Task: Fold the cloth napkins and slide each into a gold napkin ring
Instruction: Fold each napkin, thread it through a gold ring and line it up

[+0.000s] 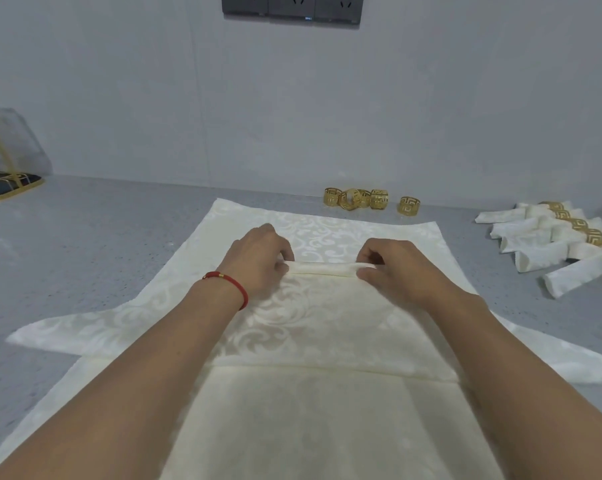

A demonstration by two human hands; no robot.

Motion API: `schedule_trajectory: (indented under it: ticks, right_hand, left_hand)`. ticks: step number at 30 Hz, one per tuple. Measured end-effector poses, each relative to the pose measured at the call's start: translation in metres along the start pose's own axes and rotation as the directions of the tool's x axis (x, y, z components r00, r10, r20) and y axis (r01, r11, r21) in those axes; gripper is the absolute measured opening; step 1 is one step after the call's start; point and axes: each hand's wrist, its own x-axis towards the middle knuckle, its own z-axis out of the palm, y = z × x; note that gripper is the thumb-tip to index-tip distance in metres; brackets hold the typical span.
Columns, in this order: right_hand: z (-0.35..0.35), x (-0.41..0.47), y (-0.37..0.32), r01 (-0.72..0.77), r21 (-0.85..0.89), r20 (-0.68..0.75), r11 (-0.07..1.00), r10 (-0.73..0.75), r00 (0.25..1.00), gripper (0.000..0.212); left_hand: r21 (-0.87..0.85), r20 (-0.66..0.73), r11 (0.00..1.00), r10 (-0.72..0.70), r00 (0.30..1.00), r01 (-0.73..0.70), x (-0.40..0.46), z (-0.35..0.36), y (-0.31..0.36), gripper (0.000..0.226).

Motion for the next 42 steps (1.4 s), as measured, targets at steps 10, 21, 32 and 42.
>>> schedule_trajectory:
  ticks: [10, 21, 32, 42]
  right_hand:
    - [-0.01, -0.003, -0.01, 0.044, -0.19, 0.091, 0.981, -0.027, 0.995, 0.014]
    - [-0.008, -0.002, -0.003, 0.084, -0.124, 0.04, 0.989, -0.08, 0.996, 0.003]
    - [-0.013, -0.001, -0.006, 0.051, -0.164, 0.092, 0.985, -0.036, 0.995, 0.006]
    - [-0.012, -0.002, -0.003, 0.099, -0.137, 0.057, 0.986, -0.092, 0.994, 0.01]
  left_hand:
    - [0.102, 0.095, 0.993, 0.051, 0.994, -0.06, -0.006, -0.015, 0.012, 0.028]
    - [0.113, -0.004, 0.991, 0.076, 0.997, -0.075, -0.005, -0.006, 0.008, 0.014]
    - [0.105, 0.117, 0.992, 0.06, 0.991, -0.072, -0.003, -0.01, 0.012, 0.031]
    - [0.198, 0.003, 0.975, 0.102, 0.995, -0.101, -0.008, -0.01, 0.016, 0.014]
